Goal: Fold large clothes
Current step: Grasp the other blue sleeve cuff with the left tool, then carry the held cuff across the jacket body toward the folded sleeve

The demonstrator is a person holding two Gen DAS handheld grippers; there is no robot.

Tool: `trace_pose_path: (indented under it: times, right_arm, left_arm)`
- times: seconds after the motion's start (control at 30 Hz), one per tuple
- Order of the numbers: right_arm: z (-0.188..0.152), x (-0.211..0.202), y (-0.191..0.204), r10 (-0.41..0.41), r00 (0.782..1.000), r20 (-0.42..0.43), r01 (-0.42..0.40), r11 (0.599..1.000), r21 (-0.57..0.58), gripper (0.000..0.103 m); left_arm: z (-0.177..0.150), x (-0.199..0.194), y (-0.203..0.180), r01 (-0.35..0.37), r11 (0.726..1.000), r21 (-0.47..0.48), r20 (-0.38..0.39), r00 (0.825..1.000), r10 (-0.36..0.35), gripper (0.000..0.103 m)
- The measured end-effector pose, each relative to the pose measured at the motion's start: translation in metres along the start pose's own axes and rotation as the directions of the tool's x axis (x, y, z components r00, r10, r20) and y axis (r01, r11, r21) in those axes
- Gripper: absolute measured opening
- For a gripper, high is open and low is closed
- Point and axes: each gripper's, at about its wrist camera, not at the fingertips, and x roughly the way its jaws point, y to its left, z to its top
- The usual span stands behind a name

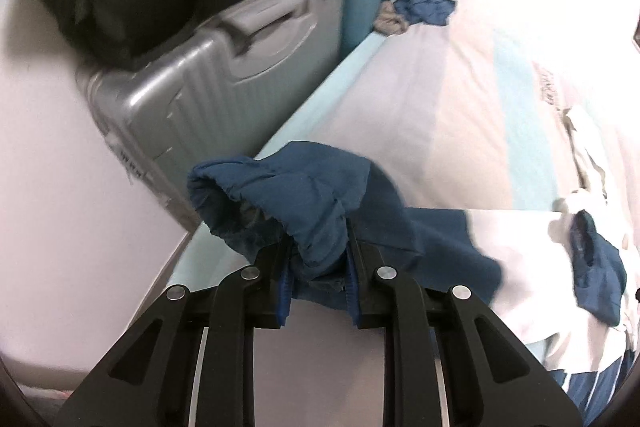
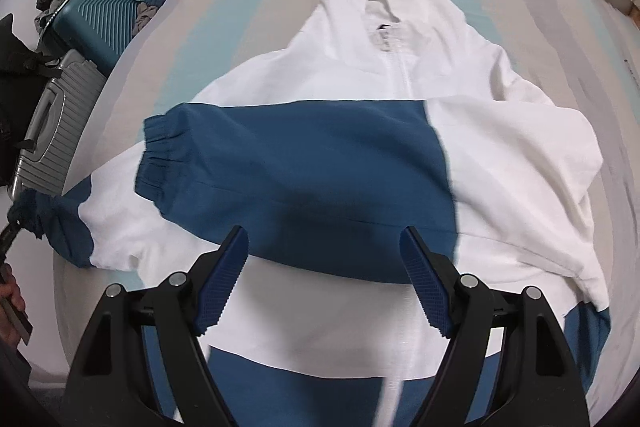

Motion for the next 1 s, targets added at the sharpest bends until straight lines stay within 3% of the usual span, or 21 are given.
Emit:
trace_pose_path:
  times: [0.47, 0.7, 0.8, 1.0]
  right_arm:
    - [-0.010, -0.033, -0.108, 0.005, 1.000, 0.012, -0.005, 1.000, -0.010, 0.075]
    - [-0.009, -0.036, -0.170, -0.008, 1.000, 0.013, 0.008, 1.000, -0.012, 0.075]
    - [-0.010, -0.035, -0.193, -0.001, 1.000, 0.020, 0.001, 1.000, -0.016, 0.086]
    - [-0.010, -0.035, -0.226, 0.010, 0.999, 0.048, -0.008, 0.999, -0.045, 0.087]
  left_arm:
    - [-0.024, -0.059, -0.156, 0.076, 0.994, 0.082, 0.069, 0.994, -0.081, 0.019]
    - [-0.046, -0.074, -0.263, 0.132, 0.978, 0.164, 0.066, 0.987, -0.145, 0.019]
    - [-0.059, -0.074, -0.312, 0.164, 0.968, 0.191, 0.047, 0.983, -0.176, 0.018]
    - [-0.080, -0.083, -0.402, 0.227, 0.944, 0.238, 0.027, 0.970, -0.240, 0.018]
